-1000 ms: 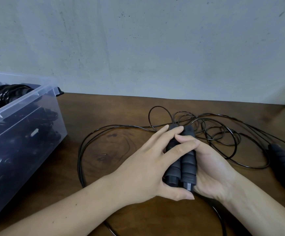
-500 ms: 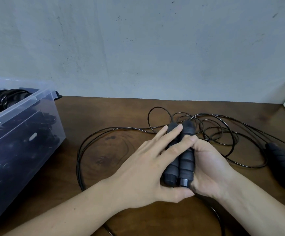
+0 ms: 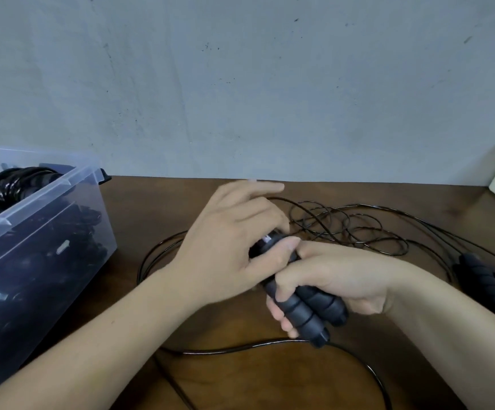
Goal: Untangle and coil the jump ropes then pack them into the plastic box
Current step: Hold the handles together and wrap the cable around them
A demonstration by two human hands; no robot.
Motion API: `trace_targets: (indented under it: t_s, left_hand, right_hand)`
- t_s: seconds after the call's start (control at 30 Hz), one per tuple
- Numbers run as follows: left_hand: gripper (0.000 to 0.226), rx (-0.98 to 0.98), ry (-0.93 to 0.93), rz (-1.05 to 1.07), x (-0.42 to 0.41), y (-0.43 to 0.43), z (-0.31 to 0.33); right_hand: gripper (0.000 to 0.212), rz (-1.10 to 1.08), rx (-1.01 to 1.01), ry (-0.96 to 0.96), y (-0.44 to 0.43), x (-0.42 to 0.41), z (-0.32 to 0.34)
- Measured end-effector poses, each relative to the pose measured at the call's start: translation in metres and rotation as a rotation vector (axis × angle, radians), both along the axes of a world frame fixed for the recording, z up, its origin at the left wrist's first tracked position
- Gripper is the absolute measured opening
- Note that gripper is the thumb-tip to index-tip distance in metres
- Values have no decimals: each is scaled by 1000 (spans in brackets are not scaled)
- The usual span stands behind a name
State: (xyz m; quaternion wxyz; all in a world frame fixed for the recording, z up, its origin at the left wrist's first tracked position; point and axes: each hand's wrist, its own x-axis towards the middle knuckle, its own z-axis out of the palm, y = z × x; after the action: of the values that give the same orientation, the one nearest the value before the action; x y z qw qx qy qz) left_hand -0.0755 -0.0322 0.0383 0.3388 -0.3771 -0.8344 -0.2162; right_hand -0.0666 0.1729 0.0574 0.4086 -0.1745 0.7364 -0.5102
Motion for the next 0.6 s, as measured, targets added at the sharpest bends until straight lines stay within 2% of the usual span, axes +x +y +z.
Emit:
trace_targets:
  t_s: [0.07,0.17,0.27,0.33,0.43,0.6]
  left_hand:
    - [33,-12,60,41,-9,-3,4]
    - [39,74,-29,-17,-18,-8,10]
    - [45,159,-141,1,-20,-6,21]
    - [45,156,-113,16,-21,-6,30]
    - [43,142,-57,52,-29,-7,43]
    - [47,170,-115,103,-39,-2,51]
  right_hand:
    - [12,-2,91,121,-5,-5,9]
    - [14,18,163,244,-6,-11,29]
    - [19,180,247,414,2,-17,50]
    - [25,181,276,517,8,-20,62]
    - [33,109,199,522,13,-23,74]
    - [20,96,190,488,12,-34,85]
